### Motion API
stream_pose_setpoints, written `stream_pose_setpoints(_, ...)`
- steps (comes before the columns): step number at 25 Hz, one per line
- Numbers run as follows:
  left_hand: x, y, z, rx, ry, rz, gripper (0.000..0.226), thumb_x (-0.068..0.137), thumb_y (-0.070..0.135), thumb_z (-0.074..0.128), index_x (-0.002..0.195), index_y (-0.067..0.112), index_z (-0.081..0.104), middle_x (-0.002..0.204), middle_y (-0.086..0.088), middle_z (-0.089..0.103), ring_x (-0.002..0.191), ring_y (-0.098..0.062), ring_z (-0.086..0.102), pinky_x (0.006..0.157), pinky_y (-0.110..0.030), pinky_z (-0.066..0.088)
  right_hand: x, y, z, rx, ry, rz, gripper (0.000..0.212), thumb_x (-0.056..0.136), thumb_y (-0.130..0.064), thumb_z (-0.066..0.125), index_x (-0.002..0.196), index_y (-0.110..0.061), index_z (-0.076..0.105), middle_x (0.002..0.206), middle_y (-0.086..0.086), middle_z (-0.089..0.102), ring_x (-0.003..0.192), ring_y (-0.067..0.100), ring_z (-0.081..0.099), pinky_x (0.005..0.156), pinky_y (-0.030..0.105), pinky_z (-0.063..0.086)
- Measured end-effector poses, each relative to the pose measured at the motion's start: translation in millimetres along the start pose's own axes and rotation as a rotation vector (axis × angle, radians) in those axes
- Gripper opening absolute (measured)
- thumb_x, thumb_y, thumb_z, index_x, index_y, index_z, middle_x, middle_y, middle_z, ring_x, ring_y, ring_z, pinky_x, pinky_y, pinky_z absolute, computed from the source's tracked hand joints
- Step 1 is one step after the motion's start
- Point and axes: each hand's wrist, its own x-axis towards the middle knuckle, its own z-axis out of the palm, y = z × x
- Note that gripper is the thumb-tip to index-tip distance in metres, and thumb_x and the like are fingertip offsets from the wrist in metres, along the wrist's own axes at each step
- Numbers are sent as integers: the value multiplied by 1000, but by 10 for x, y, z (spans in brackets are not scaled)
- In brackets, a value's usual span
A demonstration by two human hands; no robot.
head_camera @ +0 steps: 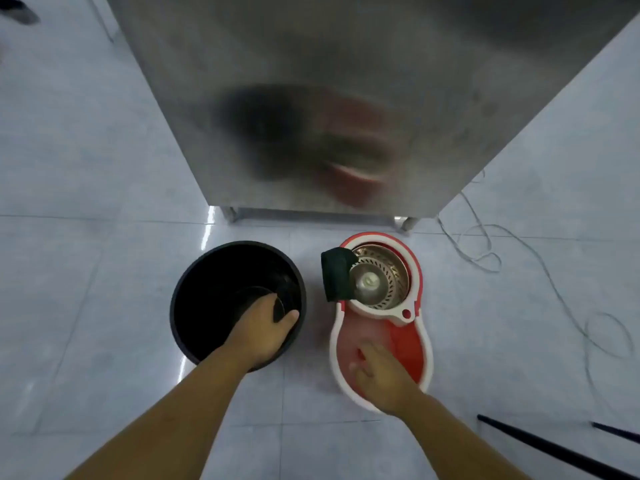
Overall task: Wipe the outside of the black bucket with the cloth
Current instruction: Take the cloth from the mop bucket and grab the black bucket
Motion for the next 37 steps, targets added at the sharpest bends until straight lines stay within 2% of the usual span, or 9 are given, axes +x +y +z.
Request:
stream_pose_setpoints(4,563,-206,393,-71,18,-41,88,76,66,54,144,14,33,150,-6,41,135,-27,41,111,-39,35,689,132,149,256,236,-70,28,93,-16,57,121,-15,60,116,4,63,108,14,54,98,19,40)
stream_pose_setpoints(7,934,-321,714,-120,10,-111,102,71,69,60,148,14,22,155,-7,32,139,-28,36,109,-39,35,1152,217,245,247,392,-58,27,95,-7,56,121,-5,62,117,6,62,108,15,53,93,27,40)
stream_pose_setpoints(10,1257,-423,927,-91,52,-115,99,59,72,60,139,18,37,141,-4,51,124,-28,52,98,-44,48,1588,358,327,302,484,20,31,98,-12,52,128,-5,57,123,7,61,113,19,55,88,27,39)
stream_pose_setpoints(16,1551,-486,1108,139,147,-32,56,76,35,57,124,10,43,119,-13,60,101,-33,60,84,-43,54,2209,390,184,456,283,236,38,104,-34,39,127,-7,53,118,10,60,108,27,58,84,30,36)
stream_pose_setpoints(19,1558,-497,1113,178,152,29,44,81,29,53,118,6,47,116,-15,59,100,-33,60,84,-41,54,2471,484,96,932,78,380,44,99,-43,47,119,-6,56,116,13,63,102,25,63,86,35,51)
stream_pose_setpoints(22,1498,-487,1059,199,155,57,37,86,24,48,116,3,48,116,-17,58,100,-33,59,81,-37,52,2556,570,103,1215,13,355,61,96,-36,58,145,-6,38,143,17,53,125,31,55,105,46,46)
stream_pose_setpoints(29,1218,-447,708,182,292,43,31,88,24,42,112,9,54,119,-17,61,106,-36,58,92,-42,49,2355,616,-11,1408,45,418,68,69,-9,83,131,-9,56,125,17,66,109,40,64,88,52,56)
stream_pose_setpoints(33,1024,-534,384,194,426,72,27,95,32,40,108,16,58,108,-13,65,96,-31,61,88,-45,51,2212,489,-228,1472,82,368,53,73,-17,79,122,-10,60,119,18,68,106,41,64,86,52,56)
stream_pose_setpoints(37,760,-721,36,13,487,31,26,96,28,43,111,14,59,111,-13,65,98,-31,59,91,-44,48,2046,303,-439,1561,222,269,80,52,-26,86,127,-13,59,120,16,69,108,39,65,92,54,52)
